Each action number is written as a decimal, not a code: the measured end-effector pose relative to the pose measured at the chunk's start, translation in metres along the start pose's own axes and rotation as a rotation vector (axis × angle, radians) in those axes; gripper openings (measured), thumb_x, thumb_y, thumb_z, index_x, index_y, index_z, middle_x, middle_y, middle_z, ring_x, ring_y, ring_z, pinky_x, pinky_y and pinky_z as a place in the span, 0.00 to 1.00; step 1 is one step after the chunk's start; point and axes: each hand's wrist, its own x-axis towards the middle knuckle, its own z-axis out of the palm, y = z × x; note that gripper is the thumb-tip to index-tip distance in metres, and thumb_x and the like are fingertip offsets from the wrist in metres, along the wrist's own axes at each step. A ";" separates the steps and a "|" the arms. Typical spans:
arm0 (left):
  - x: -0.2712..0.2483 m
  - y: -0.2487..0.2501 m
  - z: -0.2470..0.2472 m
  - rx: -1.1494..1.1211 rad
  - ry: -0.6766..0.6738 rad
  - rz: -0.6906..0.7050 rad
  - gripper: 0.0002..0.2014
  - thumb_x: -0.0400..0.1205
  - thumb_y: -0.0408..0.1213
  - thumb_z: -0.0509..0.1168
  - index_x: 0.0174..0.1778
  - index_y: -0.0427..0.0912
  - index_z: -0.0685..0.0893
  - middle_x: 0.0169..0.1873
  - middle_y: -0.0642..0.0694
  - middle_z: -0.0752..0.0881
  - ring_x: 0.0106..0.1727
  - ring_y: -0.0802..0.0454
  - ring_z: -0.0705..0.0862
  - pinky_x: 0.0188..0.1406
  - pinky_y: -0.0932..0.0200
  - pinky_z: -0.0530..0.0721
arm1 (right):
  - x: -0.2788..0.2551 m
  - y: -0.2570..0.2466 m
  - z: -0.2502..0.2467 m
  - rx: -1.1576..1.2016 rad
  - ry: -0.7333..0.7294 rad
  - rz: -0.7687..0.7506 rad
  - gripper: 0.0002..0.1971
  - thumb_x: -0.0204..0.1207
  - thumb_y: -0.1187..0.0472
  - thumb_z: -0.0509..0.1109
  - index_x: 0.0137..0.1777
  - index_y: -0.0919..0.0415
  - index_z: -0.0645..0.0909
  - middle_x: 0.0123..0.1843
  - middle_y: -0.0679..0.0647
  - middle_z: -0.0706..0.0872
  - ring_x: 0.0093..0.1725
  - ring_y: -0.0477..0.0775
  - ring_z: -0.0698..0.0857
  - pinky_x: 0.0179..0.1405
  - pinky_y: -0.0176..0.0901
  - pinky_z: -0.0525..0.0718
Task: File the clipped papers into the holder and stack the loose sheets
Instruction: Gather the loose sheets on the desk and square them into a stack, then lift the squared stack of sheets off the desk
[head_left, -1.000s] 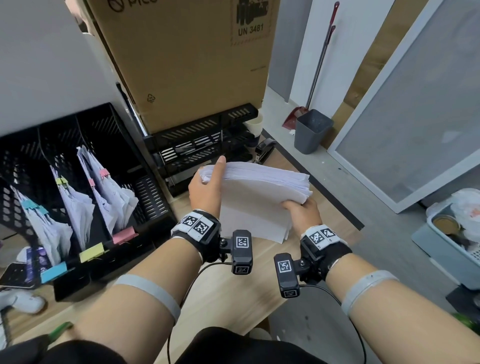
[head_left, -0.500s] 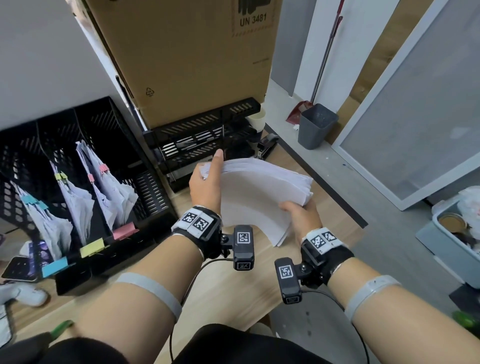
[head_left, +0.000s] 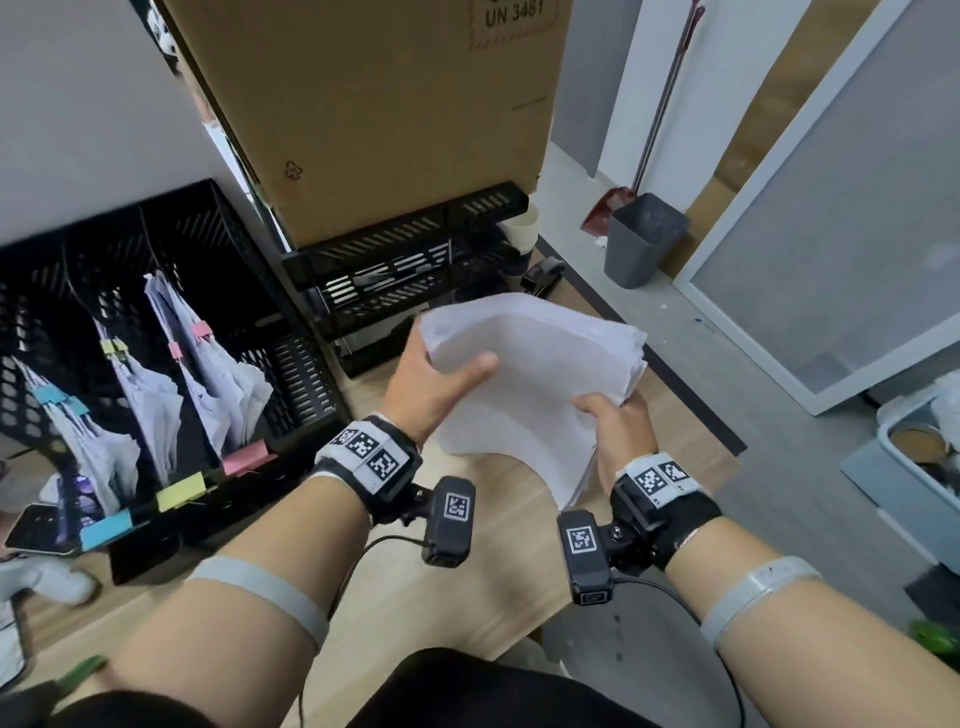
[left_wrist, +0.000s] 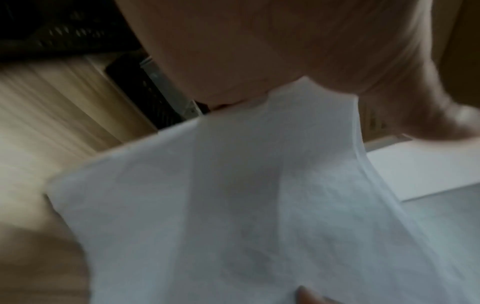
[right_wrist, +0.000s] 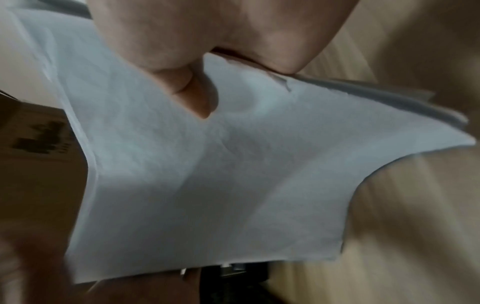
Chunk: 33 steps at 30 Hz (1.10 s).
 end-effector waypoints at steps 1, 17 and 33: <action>-0.001 -0.010 -0.002 0.052 -0.053 -0.007 0.26 0.69 0.46 0.82 0.64 0.55 0.85 0.62 0.47 0.89 0.65 0.46 0.87 0.66 0.39 0.85 | 0.001 0.004 -0.001 -0.026 0.004 0.017 0.21 0.63 0.60 0.75 0.57 0.56 0.76 0.50 0.57 0.89 0.52 0.63 0.88 0.57 0.60 0.86; -0.010 -0.070 -0.003 -0.044 0.050 -0.354 0.22 0.61 0.46 0.85 0.51 0.52 0.92 0.54 0.43 0.93 0.59 0.40 0.90 0.64 0.34 0.85 | 0.028 0.018 -0.011 -0.356 -0.134 0.088 0.19 0.65 0.62 0.76 0.56 0.56 0.79 0.55 0.56 0.88 0.56 0.61 0.87 0.50 0.49 0.83; -0.007 0.004 -0.073 -0.042 0.281 -0.257 0.20 0.70 0.41 0.82 0.56 0.37 0.91 0.55 0.37 0.92 0.59 0.34 0.89 0.64 0.37 0.86 | -0.010 -0.048 0.048 -0.993 -0.710 -0.231 0.21 0.80 0.46 0.66 0.66 0.59 0.80 0.62 0.56 0.88 0.59 0.58 0.88 0.60 0.45 0.84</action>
